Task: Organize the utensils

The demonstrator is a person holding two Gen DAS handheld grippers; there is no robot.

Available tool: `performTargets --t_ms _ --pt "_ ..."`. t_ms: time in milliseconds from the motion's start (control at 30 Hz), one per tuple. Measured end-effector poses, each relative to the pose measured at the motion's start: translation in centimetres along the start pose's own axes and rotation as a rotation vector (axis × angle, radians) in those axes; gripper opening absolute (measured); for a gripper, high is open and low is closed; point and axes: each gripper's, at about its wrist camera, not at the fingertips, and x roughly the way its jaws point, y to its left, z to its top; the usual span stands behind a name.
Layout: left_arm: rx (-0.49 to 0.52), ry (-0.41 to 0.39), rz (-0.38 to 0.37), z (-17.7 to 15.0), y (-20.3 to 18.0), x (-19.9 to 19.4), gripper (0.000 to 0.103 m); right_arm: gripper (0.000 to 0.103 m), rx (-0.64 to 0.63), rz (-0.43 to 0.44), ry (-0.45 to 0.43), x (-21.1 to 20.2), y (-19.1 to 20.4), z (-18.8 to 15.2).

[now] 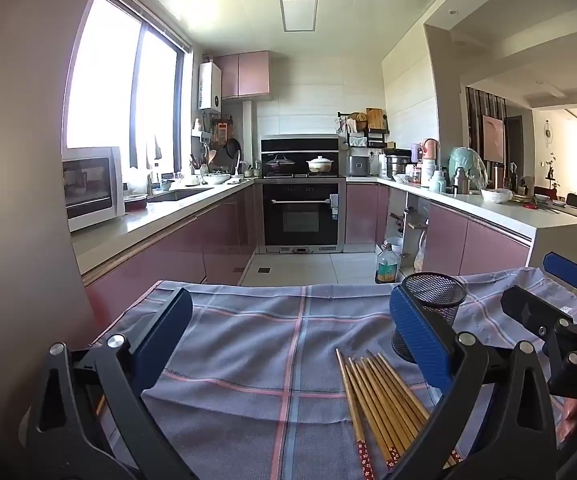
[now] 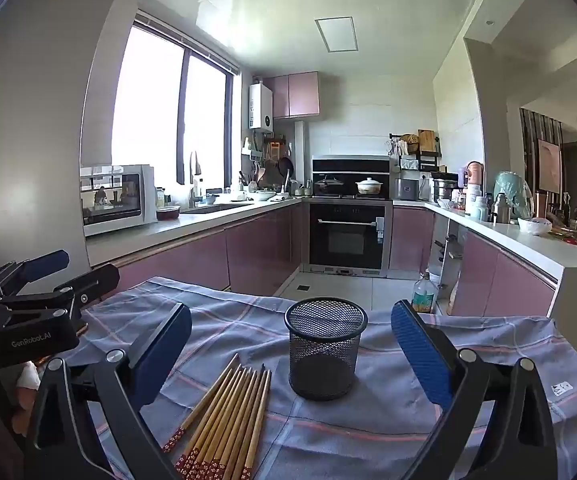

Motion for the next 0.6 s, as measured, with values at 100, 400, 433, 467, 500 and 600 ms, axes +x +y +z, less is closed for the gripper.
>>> performTargets --t_ms 100,400,433,467,500,600 --pt "-0.011 -0.005 -0.001 0.01 0.08 -0.01 0.097 0.097 0.0 -0.001 0.01 -0.01 -0.22 -0.06" --pt "-0.01 -0.007 -0.009 0.31 0.27 -0.12 0.097 0.097 -0.005 0.003 0.007 -0.08 -0.05 0.42" --pt "-0.01 -0.01 -0.006 0.25 0.15 -0.16 0.097 0.097 -0.003 0.003 0.007 0.1 -0.06 0.2" --pt "-0.009 -0.01 -0.006 0.27 0.14 -0.16 0.097 0.097 -0.003 0.002 0.006 0.07 -0.05 0.2" --pt "-0.008 -0.013 -0.004 0.19 0.06 -0.21 0.097 0.097 -0.001 0.001 0.006 0.02 -0.21 0.1" --pt "-0.009 -0.011 -0.005 0.07 0.1 -0.16 0.097 0.097 0.004 0.001 0.009 -0.01 -0.12 0.07"
